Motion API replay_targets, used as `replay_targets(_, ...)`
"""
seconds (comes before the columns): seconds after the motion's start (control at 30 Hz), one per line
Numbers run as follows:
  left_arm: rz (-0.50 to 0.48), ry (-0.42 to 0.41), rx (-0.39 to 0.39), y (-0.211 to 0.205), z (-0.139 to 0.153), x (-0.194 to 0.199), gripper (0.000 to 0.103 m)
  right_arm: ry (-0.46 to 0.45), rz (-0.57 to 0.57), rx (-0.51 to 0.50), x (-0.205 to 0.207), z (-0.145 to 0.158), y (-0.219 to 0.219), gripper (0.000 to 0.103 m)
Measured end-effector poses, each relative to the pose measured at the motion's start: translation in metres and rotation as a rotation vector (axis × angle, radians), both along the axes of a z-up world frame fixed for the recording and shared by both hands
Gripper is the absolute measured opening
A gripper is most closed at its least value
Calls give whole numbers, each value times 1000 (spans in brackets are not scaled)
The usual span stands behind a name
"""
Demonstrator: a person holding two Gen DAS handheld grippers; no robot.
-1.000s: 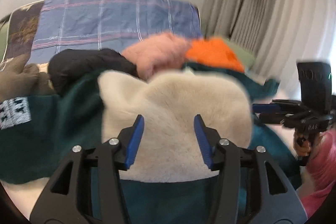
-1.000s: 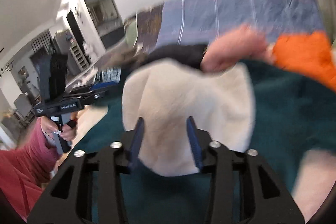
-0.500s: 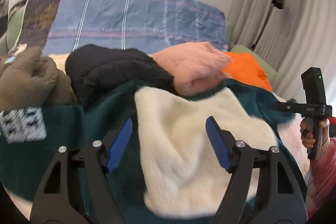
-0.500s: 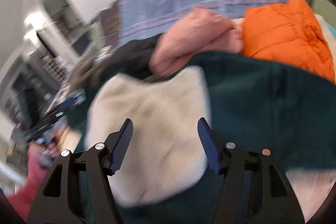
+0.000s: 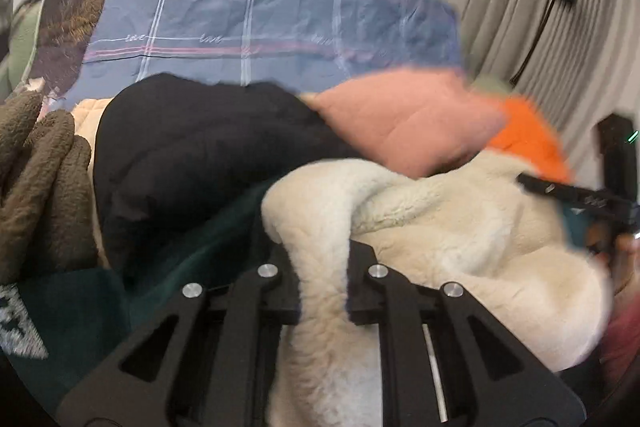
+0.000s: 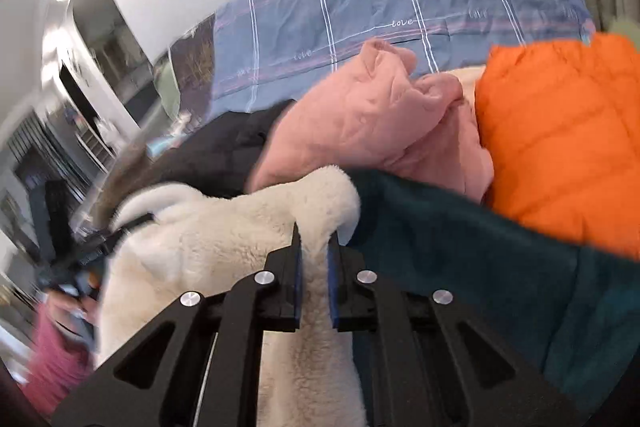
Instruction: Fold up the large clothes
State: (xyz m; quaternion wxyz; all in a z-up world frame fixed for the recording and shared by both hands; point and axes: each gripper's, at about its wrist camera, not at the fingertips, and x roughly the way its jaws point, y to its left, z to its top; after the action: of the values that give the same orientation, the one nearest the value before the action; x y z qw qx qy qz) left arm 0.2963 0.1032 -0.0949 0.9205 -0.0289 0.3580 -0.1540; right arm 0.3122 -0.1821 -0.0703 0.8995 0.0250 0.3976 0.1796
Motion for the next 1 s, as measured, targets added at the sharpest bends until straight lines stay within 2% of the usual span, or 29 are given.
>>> replay_targets(0.03,15,5,94,-11,-22,6,17,13,-2,-102,0,-19,6,15)
replay_targets(0.07,24,5,148,-19,-39,8,22,10,8,-161,0,-41,13,17)
replay_targets(0.13,42,-15,175,-21,-44,5,27,-31,-12,-154,-7,-44,12,22)
replay_targets(0.17,55,-26,177,-19,-36,3,35,-31,-53,-139,-9,-35,7,34)
replay_targets(0.2,67,-32,180,-16,-32,0,43,-27,-102,-139,-12,-28,1,39)
replay_targets(0.23,76,-35,178,-11,-23,-8,43,-31,-141,-139,-17,-18,-3,42)
replay_targets(0.3,75,-52,143,1,-7,-27,43,-99,-180,-107,-46,14,-14,42)
replay_targets(0.37,51,-82,89,9,12,-54,43,-143,-106,5,-85,42,-8,41)
replay_targets(0.43,9,-78,30,11,21,-72,43,-143,33,109,-121,52,9,40)
replay_targets(0.47,-14,-60,3,8,21,-79,43,-132,86,120,-131,50,21,39)
replay_targets(0.53,-59,15,-14,-10,5,-87,45,-86,150,87,-138,35,45,38)
replay_targets(0.57,-66,48,13,-20,-6,-87,48,-10,162,43,-134,9,62,34)
replay_targets(0.6,-64,74,66,-27,-21,-89,49,69,147,16,-125,-15,72,33)
replay_targets(0.63,-56,90,160,-41,-43,-87,49,176,113,8,-114,-52,79,32)
replay_targets(0.67,-55,70,217,-49,-57,-89,49,146,95,39,-115,-61,77,31)
replay_targets(0.73,-47,42,241,-52,-50,-96,49,118,102,16,-119,-54,80,30)
replay_targets(0.77,-47,41,234,-51,-43,-99,49,129,95,8,-120,-46,81,30)
replay_targets(0.83,-35,32,197,-40,-26,-113,58,142,75,-9,-139,-35,79,30)
replay_targets(0.87,-10,15,179,-31,-17,-123,70,124,64,-25,-144,-27,77,32)
replay_targets(0.9,13,0,164,-21,-11,-130,76,90,59,-42,-152,-20,76,32)
replay_targets(1.0,100,-22,64,31,0,-167,77,-30,78,-71,-170,9,81,32)
